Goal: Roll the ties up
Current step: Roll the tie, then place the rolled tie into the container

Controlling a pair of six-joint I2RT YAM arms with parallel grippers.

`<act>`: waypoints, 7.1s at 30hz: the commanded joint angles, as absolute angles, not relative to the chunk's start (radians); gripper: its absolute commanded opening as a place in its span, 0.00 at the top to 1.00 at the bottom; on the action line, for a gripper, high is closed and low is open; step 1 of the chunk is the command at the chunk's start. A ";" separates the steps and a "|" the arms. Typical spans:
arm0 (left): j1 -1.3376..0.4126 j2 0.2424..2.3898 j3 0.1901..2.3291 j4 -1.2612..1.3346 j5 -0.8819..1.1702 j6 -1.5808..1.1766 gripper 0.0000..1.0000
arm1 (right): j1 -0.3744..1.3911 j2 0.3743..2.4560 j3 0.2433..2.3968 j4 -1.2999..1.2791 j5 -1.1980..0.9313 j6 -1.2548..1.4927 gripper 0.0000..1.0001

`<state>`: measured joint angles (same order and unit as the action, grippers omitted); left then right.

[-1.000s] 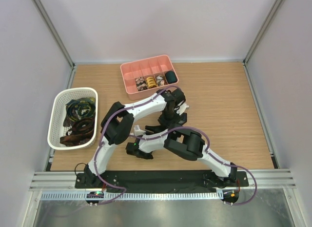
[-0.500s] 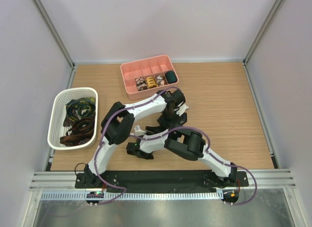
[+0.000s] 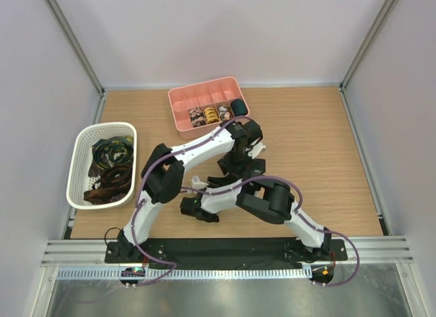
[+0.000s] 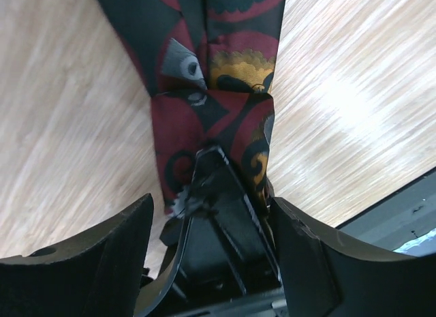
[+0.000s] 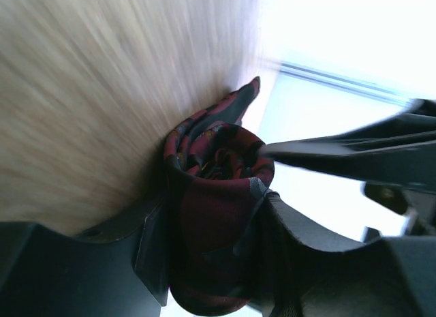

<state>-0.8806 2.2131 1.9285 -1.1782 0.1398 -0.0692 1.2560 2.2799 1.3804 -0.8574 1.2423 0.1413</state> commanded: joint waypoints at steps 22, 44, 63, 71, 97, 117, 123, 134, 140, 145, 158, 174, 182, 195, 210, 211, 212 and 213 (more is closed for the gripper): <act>-0.778 1.735 1.803 -0.905 -0.176 -0.129 0.22 | 1.224 2.119 1.269 -0.678 0.790 0.156 0.90; -0.580 1.066 1.168 -0.428 -0.440 -0.503 0.00 | 1.059 1.790 1.065 -0.477 0.385 0.158 0.95; -0.578 0.873 0.578 -0.020 -0.229 -0.641 0.00 | 0.687 1.689 0.867 -0.216 -0.238 0.251 0.99; -0.667 1.000 0.442 0.358 -0.006 -0.352 0.00 | 0.566 1.746 0.841 -0.158 -0.442 0.310 0.99; -0.742 1.183 0.462 0.423 -0.015 -0.374 0.00 | 0.456 1.746 0.779 -0.006 -0.589 0.403 0.99; -0.408 1.216 0.785 -0.063 -0.452 -0.747 0.00 | 0.350 1.635 0.785 0.084 -0.632 0.456 0.99; -0.359 1.521 1.026 -0.080 -0.417 -0.684 0.12 | 0.348 1.620 0.793 0.069 -0.615 0.445 0.99; -0.322 1.835 1.276 -0.129 -0.408 -0.606 0.44 | 0.348 1.580 0.788 0.051 -0.601 0.433 0.99; -0.319 1.894 1.295 -0.078 -0.350 -0.549 0.94 | 0.324 1.539 0.810 0.022 -0.591 0.428 0.99; -0.318 1.891 1.269 -0.057 -0.281 -0.529 1.00 | 0.249 1.487 0.816 0.011 -0.629 0.442 0.99; -0.386 1.750 1.094 0.015 0.033 -0.427 1.00 | 0.090 1.402 0.977 -0.221 -0.583 0.396 0.99; -0.529 1.683 1.023 -0.055 -0.064 -0.698 1.00 | 0.135 1.396 1.112 -0.370 -0.528 0.383 0.99; -0.531 1.608 1.042 -0.097 -0.155 -0.684 1.00 | 0.129 1.338 1.259 -0.524 -0.451 0.336 0.99; -0.529 1.571 1.071 -0.155 -0.120 -0.690 1.00 | 0.130 1.460 1.513 -0.664 -0.371 0.201 0.98; -0.549 1.582 1.075 -0.133 -0.115 -0.744 1.00 | 0.419 1.542 1.433 -0.632 -0.178 0.189 0.98; -0.554 1.582 1.072 -0.126 -0.120 -0.747 1.00 | 0.425 1.545 1.431 -0.630 -0.179 0.199 0.98; -0.555 1.583 1.071 -0.123 -0.123 -0.756 1.00 | 0.437 1.548 1.422 -0.621 -0.175 0.215 0.98; -0.557 1.582 1.063 -0.118 -0.126 -0.764 1.00 | 0.454 1.551 1.417 -0.617 -0.169 0.224 0.98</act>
